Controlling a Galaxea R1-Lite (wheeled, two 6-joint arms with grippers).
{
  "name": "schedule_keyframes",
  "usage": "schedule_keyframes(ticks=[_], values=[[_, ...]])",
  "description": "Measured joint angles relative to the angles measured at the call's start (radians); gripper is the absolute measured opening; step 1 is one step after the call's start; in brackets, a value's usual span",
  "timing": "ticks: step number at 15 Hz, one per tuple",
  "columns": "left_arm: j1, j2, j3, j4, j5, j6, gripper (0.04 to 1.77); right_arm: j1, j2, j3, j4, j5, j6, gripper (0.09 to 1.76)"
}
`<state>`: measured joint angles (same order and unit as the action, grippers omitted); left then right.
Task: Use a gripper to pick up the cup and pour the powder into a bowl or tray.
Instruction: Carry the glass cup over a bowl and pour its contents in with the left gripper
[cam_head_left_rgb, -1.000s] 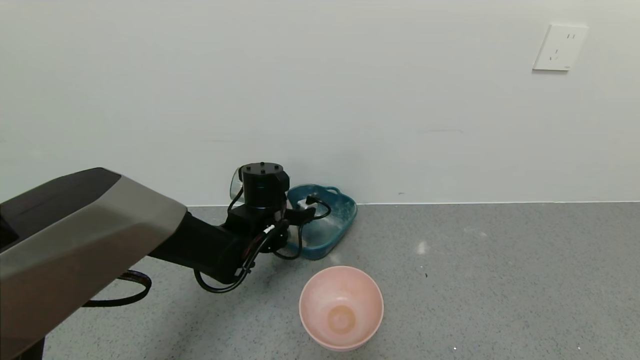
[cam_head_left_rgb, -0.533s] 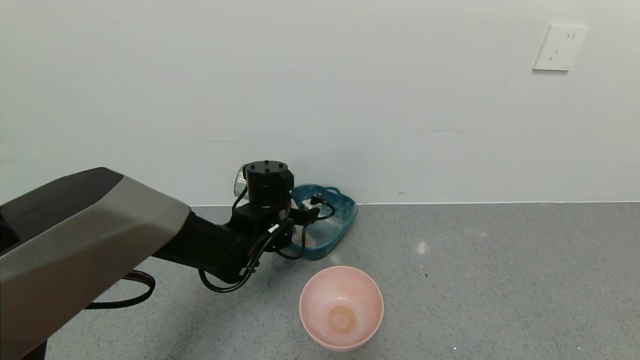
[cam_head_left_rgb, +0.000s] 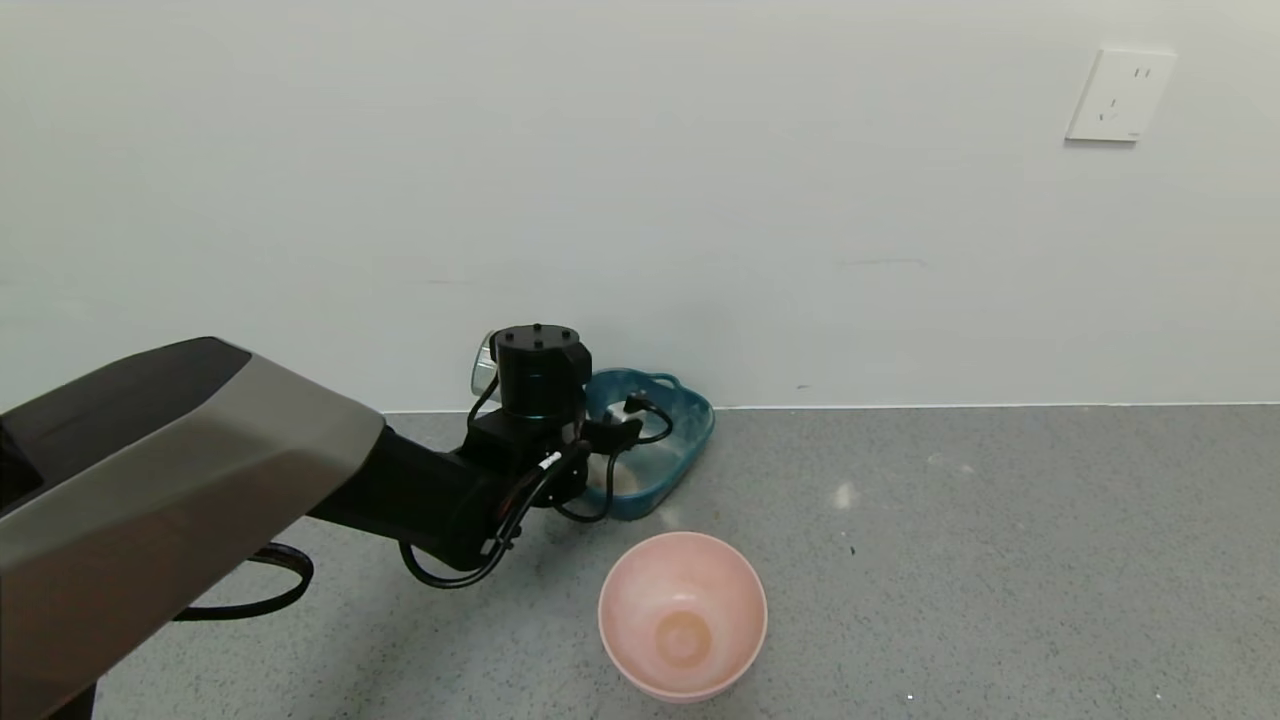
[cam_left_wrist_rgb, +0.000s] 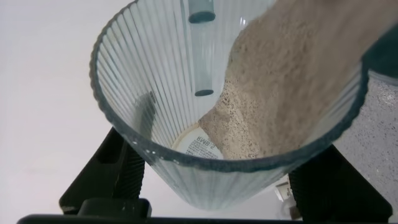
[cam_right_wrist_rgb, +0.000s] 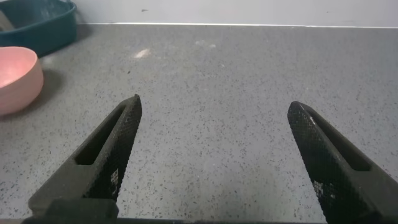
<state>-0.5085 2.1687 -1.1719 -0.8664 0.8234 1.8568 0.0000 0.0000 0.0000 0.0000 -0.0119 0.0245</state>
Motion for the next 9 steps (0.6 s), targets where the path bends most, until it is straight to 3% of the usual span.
schedule_keyframes(ticks=[9], values=[[-0.001, 0.000, 0.003, 0.000, 0.018, 0.009, 1.31, 0.000, 0.000, 0.000, 0.000, 0.000, 0.000, 1.71]])
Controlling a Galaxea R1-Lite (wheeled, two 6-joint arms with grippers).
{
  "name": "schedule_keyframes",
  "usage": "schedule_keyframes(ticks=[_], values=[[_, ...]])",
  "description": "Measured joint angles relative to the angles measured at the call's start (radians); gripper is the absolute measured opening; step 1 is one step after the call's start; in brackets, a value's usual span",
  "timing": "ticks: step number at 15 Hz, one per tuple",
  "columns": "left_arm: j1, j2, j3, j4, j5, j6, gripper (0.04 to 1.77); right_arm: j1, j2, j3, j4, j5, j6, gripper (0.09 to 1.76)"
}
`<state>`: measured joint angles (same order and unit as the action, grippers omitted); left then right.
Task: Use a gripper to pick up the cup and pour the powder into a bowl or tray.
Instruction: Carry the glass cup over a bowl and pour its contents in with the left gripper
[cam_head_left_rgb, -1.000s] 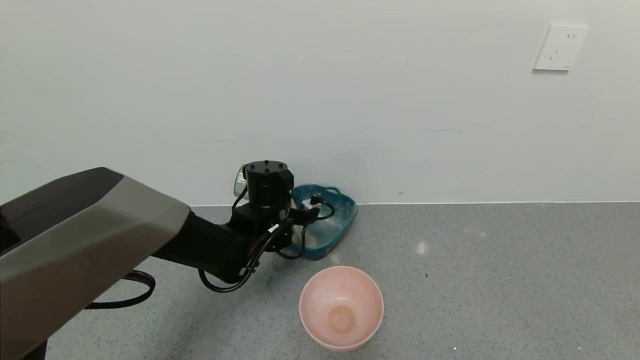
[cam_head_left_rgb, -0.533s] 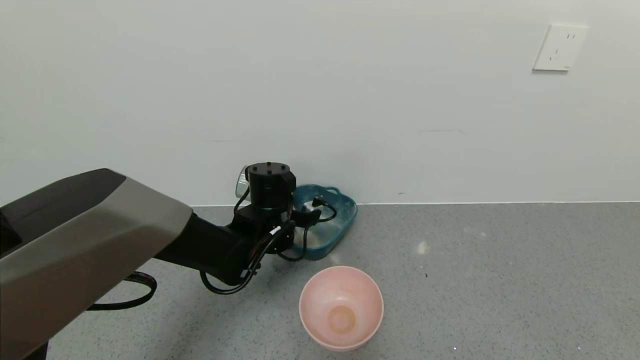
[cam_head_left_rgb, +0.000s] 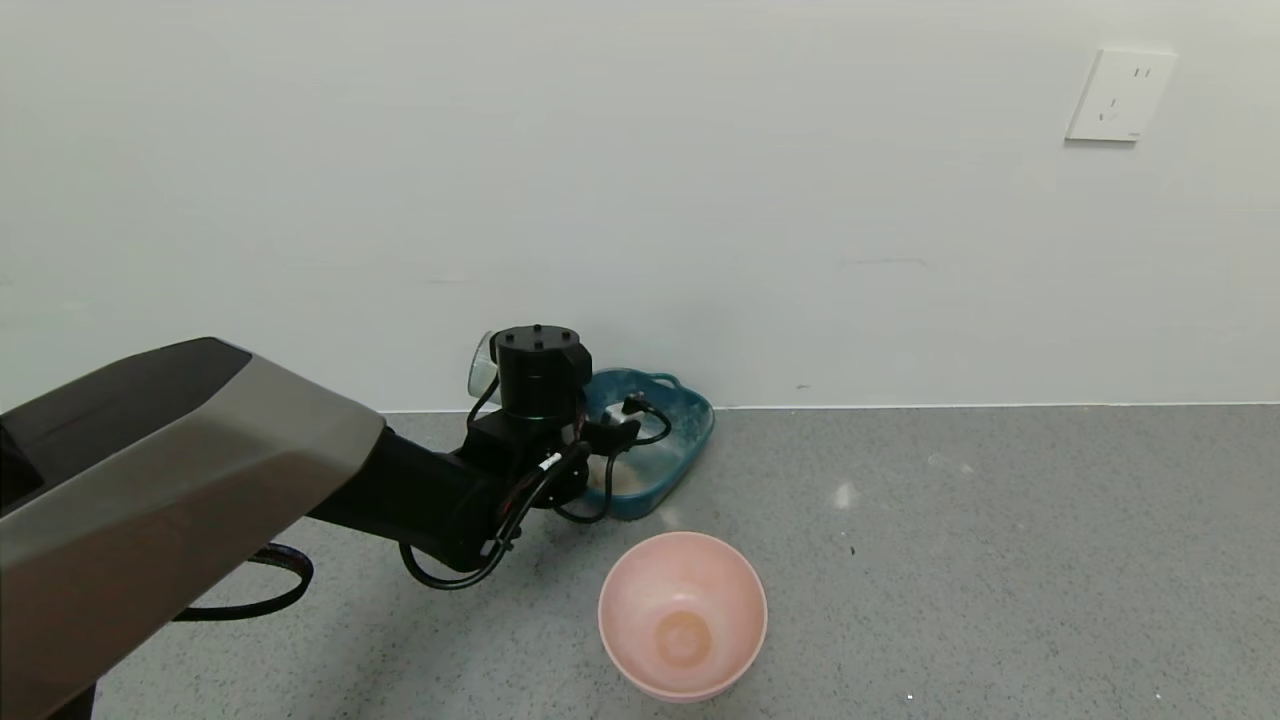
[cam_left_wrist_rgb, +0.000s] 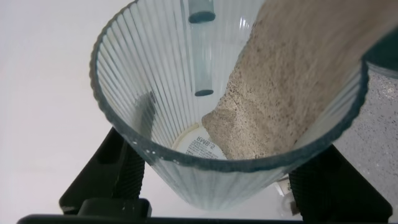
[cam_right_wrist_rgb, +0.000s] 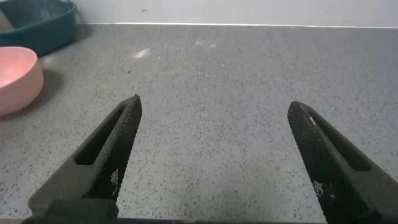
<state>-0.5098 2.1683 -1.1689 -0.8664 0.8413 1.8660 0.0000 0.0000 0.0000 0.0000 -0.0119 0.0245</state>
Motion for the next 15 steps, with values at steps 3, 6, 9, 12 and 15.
schedule_keyframes(ticks=[3, 6, 9, 12, 15], values=[[0.000, 0.000, 0.004, -0.034, -0.001, -0.005, 1.31, 0.000, 0.000, 0.000, 0.000, 0.000, 0.000, 1.71], [0.002, 0.000, 0.017, -0.051, -0.014, -0.016, 1.31, 0.000, 0.000, 0.000, 0.000, 0.000, 0.000, 1.71], [0.005, 0.000, 0.029, -0.066, -0.019, -0.109, 1.31, 0.000, 0.000, 0.000, 0.000, 0.000, 0.000, 1.71], [0.005, -0.001, 0.049, -0.065, -0.063, -0.247, 1.31, 0.000, 0.000, 0.000, 0.000, 0.000, 0.000, 1.71], [0.006, -0.015, 0.095, -0.066, -0.093, -0.352, 1.31, 0.000, 0.000, 0.000, 0.000, 0.000, 0.000, 1.71]])
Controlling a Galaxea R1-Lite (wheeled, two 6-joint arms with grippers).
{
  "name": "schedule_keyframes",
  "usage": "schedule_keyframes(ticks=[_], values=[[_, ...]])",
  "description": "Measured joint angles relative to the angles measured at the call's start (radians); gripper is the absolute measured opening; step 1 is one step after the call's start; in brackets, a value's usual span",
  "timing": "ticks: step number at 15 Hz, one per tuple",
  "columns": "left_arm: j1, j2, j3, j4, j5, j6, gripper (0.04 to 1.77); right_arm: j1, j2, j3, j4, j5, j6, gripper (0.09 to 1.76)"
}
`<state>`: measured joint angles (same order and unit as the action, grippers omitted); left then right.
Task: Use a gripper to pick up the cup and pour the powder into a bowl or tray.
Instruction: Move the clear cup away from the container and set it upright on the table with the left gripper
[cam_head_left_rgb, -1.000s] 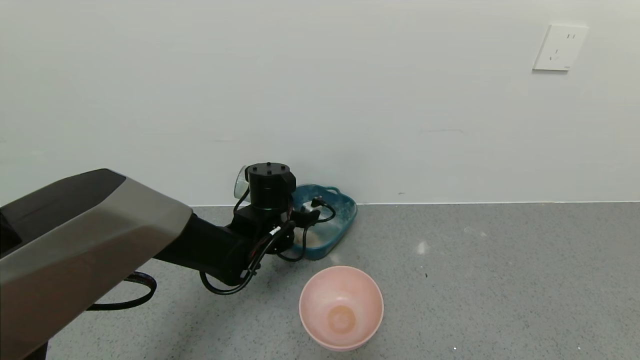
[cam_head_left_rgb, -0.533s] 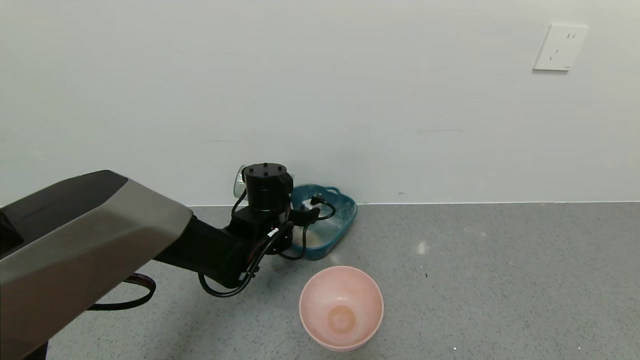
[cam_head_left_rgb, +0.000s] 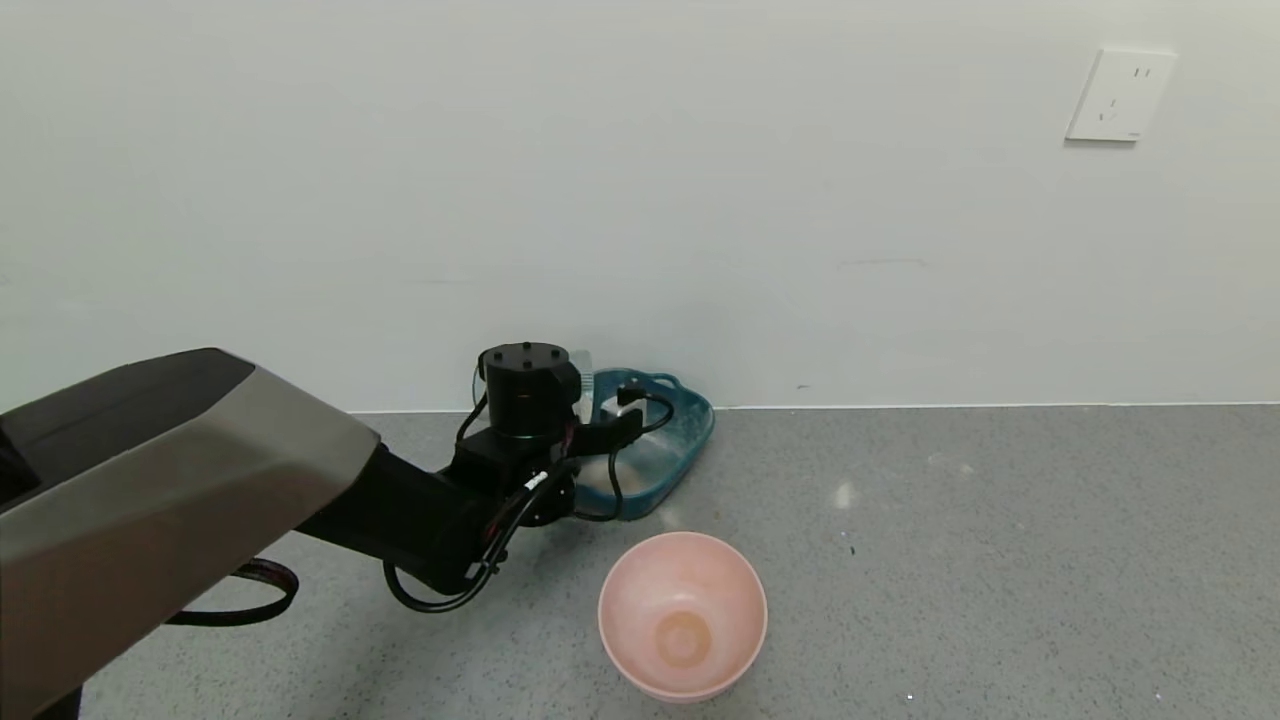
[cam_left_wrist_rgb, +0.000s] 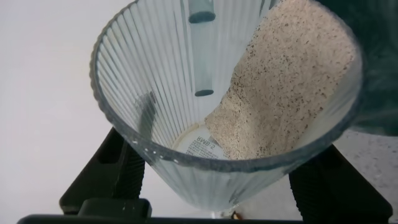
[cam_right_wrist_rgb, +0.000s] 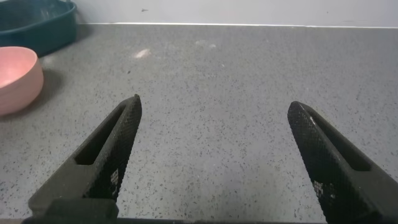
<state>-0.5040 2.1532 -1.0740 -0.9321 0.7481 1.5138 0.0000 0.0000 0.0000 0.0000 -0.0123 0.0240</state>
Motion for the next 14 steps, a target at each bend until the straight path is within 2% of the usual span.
schedule_keyframes(ticks=[6, 10, 14], values=[[0.005, -0.050, 0.062, 0.000, -0.050, -0.252, 1.31, 0.000, 0.000, 0.000, 0.000, 0.000, 0.000, 1.71], [0.023, -0.076, 0.067, 0.001, -0.051, -0.394, 1.31, 0.000, 0.000, 0.000, 0.000, 0.000, 0.000, 1.71], [0.066, -0.108, 0.077, 0.010, -0.053, -0.533, 1.30, 0.000, 0.000, 0.000, 0.000, 0.000, 0.000, 1.71]])
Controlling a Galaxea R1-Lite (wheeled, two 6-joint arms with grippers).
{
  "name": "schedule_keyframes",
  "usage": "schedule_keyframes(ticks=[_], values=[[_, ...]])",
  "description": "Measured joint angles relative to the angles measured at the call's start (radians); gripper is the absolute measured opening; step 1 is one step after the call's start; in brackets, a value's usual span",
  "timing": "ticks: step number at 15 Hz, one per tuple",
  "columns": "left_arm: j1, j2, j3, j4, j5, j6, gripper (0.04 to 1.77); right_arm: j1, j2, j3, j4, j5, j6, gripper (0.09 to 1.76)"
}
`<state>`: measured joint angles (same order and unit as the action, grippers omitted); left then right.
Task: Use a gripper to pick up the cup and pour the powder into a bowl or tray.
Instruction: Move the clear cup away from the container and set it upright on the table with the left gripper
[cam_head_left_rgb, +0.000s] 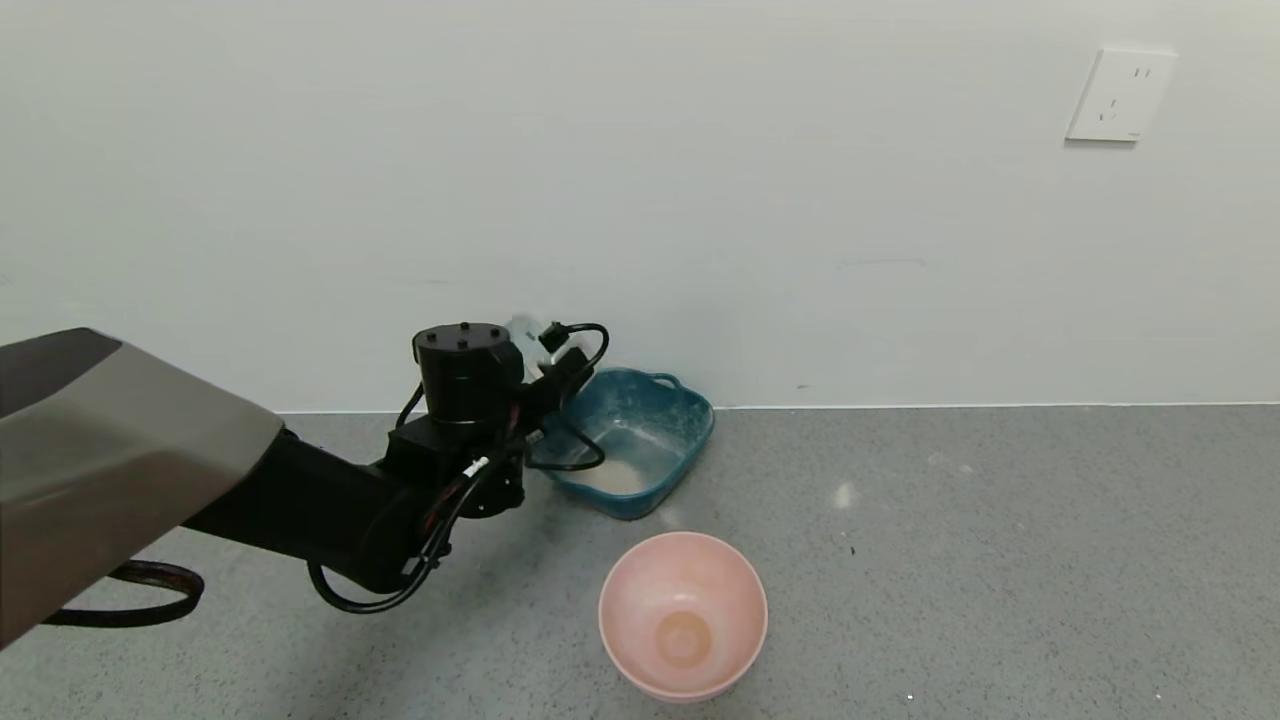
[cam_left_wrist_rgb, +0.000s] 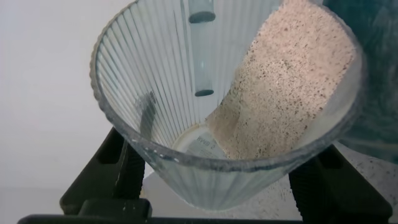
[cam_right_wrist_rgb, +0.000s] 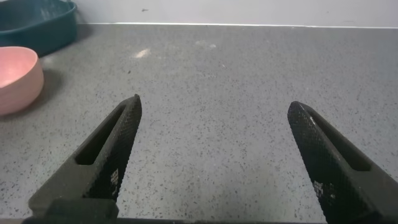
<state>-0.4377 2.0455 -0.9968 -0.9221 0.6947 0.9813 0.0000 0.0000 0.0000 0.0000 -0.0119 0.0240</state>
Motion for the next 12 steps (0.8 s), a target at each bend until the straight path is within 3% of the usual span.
schedule_keyframes(ticks=[4, 6, 8, 12], values=[[0.058, -0.071, 0.041, 0.034, -0.103, -0.062, 1.30, 0.000, 0.000, 0.000, 0.000, 0.000, 0.000, 1.71], [0.089, -0.121, 0.082, 0.068, -0.141, -0.148, 1.30, 0.000, 0.000, 0.000, 0.000, 0.000, 0.000, 1.71], [0.131, -0.165, 0.114, 0.078, -0.250, -0.248, 1.30, 0.000, 0.000, 0.000, 0.000, 0.000, 0.000, 1.71], [0.198, -0.230, 0.200, 0.077, -0.410, -0.460, 1.30, 0.000, 0.000, 0.000, 0.000, 0.000, 0.000, 1.71]])
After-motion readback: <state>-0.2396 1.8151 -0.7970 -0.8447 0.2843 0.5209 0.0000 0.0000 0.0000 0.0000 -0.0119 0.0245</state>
